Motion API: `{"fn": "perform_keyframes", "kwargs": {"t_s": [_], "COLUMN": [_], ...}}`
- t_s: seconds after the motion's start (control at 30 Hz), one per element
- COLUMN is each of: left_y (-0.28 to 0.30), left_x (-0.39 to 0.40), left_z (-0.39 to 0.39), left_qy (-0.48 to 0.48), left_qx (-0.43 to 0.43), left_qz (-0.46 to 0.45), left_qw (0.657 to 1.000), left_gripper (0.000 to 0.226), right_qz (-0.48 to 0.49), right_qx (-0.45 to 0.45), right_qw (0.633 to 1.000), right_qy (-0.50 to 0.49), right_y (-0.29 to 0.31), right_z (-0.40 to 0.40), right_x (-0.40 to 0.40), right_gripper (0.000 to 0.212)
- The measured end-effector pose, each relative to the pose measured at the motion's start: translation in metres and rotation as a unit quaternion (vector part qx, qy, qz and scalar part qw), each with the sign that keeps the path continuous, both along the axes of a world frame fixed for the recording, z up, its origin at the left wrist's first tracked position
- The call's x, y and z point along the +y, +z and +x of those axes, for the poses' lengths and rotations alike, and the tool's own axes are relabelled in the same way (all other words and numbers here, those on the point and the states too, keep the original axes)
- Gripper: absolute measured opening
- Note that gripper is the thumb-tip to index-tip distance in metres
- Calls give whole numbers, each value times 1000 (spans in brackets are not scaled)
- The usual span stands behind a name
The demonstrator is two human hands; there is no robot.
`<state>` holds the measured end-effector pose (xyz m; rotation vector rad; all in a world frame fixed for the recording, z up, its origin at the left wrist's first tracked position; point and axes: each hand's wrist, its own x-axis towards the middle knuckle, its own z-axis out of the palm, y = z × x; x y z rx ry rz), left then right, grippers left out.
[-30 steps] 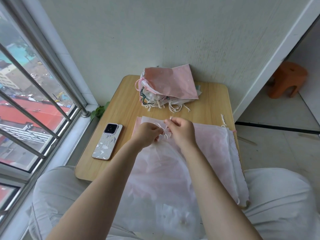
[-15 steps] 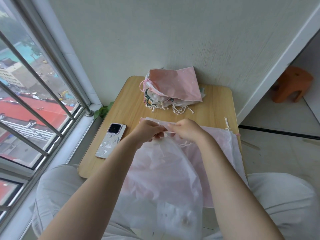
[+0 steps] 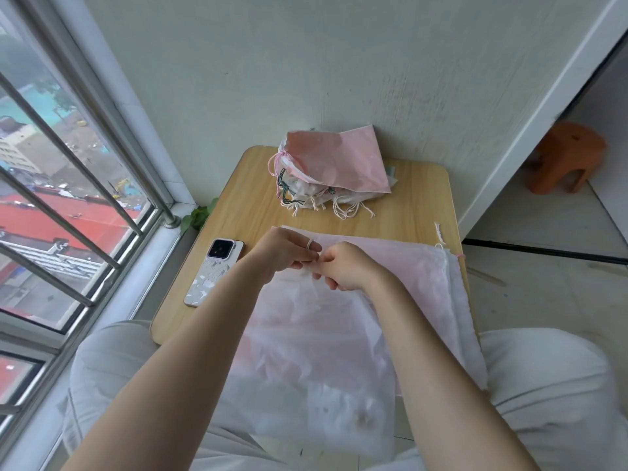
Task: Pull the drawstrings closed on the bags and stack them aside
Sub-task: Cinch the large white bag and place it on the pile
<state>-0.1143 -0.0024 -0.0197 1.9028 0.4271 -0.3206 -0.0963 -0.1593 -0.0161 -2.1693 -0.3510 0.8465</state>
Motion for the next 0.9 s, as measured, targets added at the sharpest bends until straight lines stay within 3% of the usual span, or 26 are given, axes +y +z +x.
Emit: {"fn": "perform_keyframes", "kwargs": {"t_s": [0.13, 0.27, 0.33, 0.4, 0.47, 0.57, 0.73, 0.9], "left_y": [-4, -6, -5, -5, -4, -2, -1, -5], "left_x": [-1, -2, -3, -3, -2, 0, 7, 4], "left_z": [1, 3, 5, 6, 6, 5, 2, -3], "left_qy": [37, 48, 33, 16, -3, -44, -119, -90], "left_qx": [-12, -24, -24, -27, -39, -55, -101, -186], "left_qz": [29, 36, 49, 61, 83, 126, 193, 249], "left_qw": [999, 998, 998, 998, 996, 990, 969, 946], "left_gripper": [14, 16, 15, 14, 14, 16, 17, 12], "right_qz": [-26, -47, -76, -88, -66, -23, 58, 165], "right_qx": [10, 92, 64, 5, -72, -160, -41, 73], "right_qw": [992, 952, 944, 964, 990, 985, 995, 977], "right_qy": [124, 287, 315, 252, 106, -61, -73, -111], "right_y": [22, 46, 46, 42, 32, 8, -15, -28], "right_z": [-11, -27, -26, -16, -2, 18, 24, 24], "right_x": [-5, -2, 0, -2, -5, -7, 3, 5], "right_gripper": [21, 15, 14, 15, 12, 15, 15, 9]}}
